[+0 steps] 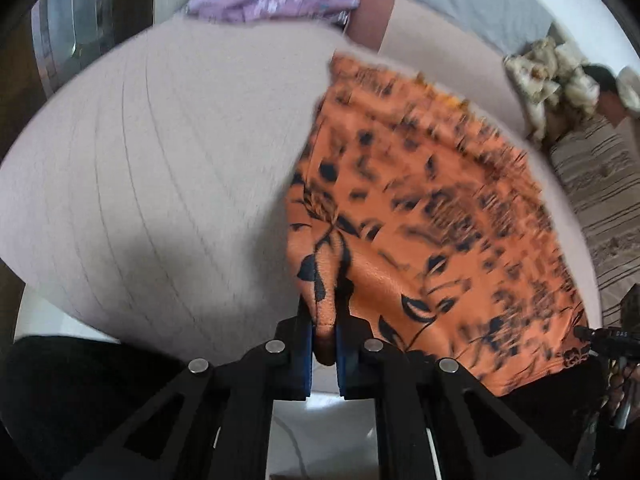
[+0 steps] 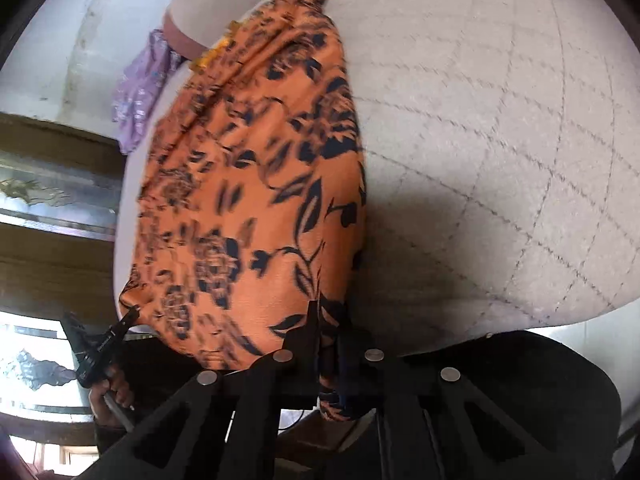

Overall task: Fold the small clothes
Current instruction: 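Grasp the blouse hem with both grippers and lift it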

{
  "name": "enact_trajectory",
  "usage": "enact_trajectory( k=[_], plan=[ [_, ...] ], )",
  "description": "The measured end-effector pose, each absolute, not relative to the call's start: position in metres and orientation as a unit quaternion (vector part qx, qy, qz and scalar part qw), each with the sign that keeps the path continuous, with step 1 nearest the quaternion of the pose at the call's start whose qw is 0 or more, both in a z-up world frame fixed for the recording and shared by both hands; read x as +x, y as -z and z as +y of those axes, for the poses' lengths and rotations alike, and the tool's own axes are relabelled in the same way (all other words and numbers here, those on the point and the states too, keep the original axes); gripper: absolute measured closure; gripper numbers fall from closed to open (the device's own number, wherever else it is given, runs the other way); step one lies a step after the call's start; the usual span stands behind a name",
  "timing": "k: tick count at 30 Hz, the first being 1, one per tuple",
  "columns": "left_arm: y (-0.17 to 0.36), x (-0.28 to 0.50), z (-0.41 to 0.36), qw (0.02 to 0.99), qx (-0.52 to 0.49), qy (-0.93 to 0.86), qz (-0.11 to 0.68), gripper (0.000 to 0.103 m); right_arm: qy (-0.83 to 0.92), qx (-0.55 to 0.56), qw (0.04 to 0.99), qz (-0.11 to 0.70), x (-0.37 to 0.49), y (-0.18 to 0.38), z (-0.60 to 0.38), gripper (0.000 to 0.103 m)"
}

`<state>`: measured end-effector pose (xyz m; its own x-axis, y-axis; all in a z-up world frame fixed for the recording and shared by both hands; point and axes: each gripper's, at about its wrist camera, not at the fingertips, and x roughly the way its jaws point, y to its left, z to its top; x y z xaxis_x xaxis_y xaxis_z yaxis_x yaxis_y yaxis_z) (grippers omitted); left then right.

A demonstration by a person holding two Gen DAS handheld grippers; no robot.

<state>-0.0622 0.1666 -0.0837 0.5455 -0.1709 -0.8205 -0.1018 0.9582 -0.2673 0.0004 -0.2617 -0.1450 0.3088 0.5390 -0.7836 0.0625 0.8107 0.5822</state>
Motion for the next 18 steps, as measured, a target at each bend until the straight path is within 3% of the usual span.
enact_trajectory(
  k=[3,8,9,10,11,12,14,15,16,18],
  plan=[
    [0.073,-0.057,0.17,0.872,-0.159,0.026,0.461,0.094,-0.174,0.308,0.762,0.542,-0.002,0.134,-0.27,0.097],
    [0.114,-0.048,0.176,0.837,-0.157,0.0,0.524,0.093,-0.164,0.333,0.745,0.554,0.001,0.159,-0.277,0.09],
    [0.119,-0.048,0.175,0.833,-0.156,-0.004,0.53,0.088,-0.168,0.325,0.75,0.551,0.0,0.155,-0.274,0.08],
    [0.119,-0.051,0.177,0.834,-0.161,-0.007,0.528,0.088,-0.172,0.328,0.747,0.552,0.001,0.155,-0.273,0.048],
    [0.119,-0.051,0.178,0.834,-0.167,-0.005,0.526,0.087,-0.174,0.329,0.746,0.553,0.003,0.156,-0.272,0.039],
    [0.118,-0.049,0.177,0.832,-0.168,-0.005,0.528,0.086,-0.183,0.325,0.747,0.551,0.004,0.157,-0.27,0.038],
    [0.116,-0.05,0.176,0.835,-0.157,-0.005,0.527,0.089,-0.183,0.312,0.745,0.56,0.009,0.16,-0.265,0.044],
    [0.114,-0.05,0.175,0.837,-0.156,0.001,0.524,0.093,-0.18,0.312,0.745,0.561,0.012,0.162,-0.262,0.076],
    [0.107,-0.052,0.175,0.842,-0.158,0.008,0.516,0.093,-0.18,0.313,0.743,0.563,0.013,0.163,-0.264,0.097],
    [0.088,-0.055,0.174,0.856,-0.158,0.016,0.492,0.094,-0.189,0.327,0.739,0.558,0.013,0.161,-0.268,0.097]
  ],
)
